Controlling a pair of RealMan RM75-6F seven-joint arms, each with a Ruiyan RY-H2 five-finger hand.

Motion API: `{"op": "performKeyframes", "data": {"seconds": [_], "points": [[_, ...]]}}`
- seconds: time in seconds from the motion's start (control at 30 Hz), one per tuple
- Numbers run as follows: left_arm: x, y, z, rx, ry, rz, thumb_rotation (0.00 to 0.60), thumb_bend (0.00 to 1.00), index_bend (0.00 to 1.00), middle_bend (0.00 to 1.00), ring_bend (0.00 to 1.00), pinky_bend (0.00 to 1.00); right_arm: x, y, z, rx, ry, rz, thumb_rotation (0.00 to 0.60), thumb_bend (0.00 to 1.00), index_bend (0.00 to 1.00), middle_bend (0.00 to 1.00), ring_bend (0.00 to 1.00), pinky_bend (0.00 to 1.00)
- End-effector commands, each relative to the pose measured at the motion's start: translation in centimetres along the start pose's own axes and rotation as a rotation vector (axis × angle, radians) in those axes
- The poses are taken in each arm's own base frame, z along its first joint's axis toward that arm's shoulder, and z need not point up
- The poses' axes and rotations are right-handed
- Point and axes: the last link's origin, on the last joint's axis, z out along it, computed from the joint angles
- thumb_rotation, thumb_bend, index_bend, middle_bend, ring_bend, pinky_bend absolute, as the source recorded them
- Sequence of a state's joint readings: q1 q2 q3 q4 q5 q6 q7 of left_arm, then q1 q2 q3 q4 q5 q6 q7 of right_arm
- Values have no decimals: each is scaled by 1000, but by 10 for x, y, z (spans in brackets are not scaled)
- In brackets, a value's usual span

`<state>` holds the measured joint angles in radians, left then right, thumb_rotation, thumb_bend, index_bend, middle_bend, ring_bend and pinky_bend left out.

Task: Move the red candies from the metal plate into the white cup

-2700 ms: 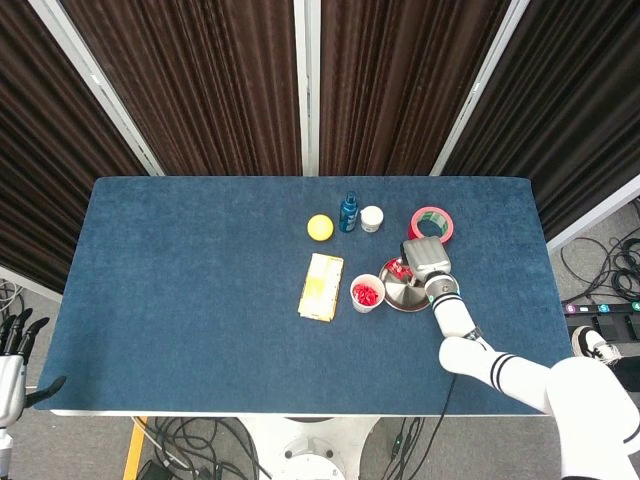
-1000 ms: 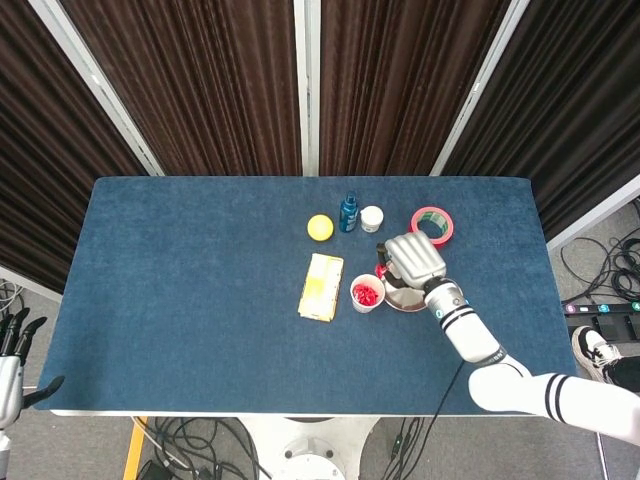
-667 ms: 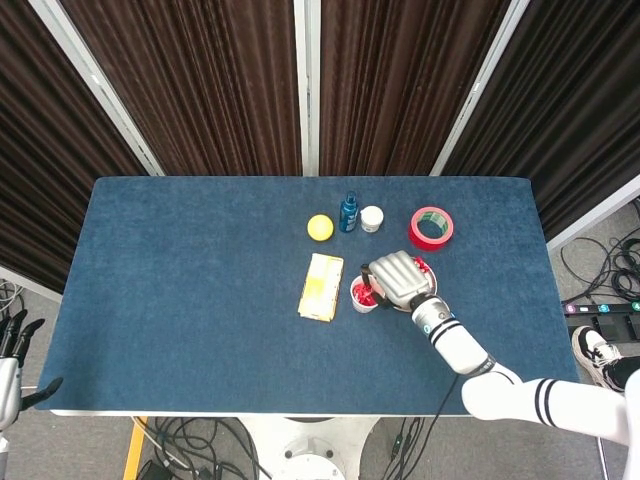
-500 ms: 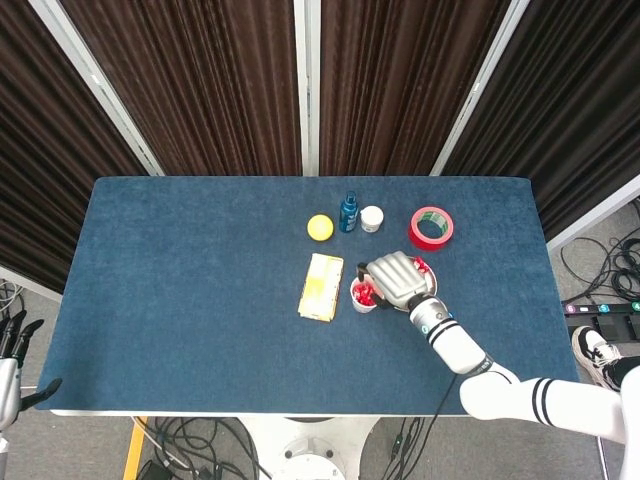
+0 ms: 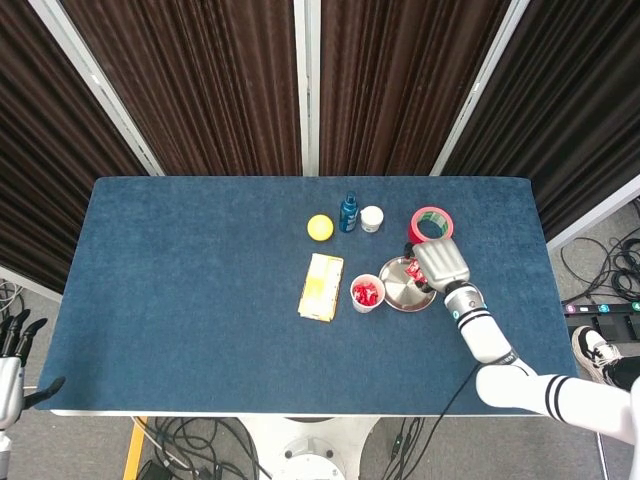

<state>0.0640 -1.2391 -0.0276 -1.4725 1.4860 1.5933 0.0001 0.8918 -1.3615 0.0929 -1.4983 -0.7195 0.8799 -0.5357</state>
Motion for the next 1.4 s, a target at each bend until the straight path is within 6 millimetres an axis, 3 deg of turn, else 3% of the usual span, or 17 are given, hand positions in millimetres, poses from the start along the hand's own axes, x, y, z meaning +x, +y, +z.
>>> {"op": "performKeyframes", "data": {"seconds": [0.03,0.3,0.73,1.0,1.4], "points": [[0,0,0,2,0,1,600,0,225,169,91,163,-23,13,7,-64,-66,-26,600,180,393,935,901,1000],[0,0,0,4,-4,4,600,0,224,169,91,163,-46,15,29,-106,-120,-53,600,206,407,934,901,1000],[0,0,1,8,-7,6,600,0,224,169,90,163,-57,10,41,-118,-159,-60,600,208,424,934,901,1000],[-1,-1,0,12,-10,5,600,0,224,169,91,163,-55,-8,35,-50,-157,-31,600,207,427,934,901,1000],[-3,-2,1,10,-13,2,600,0,224,169,91,163,-52,2,18,-51,-162,-25,600,207,436,934,901,1000]]}}
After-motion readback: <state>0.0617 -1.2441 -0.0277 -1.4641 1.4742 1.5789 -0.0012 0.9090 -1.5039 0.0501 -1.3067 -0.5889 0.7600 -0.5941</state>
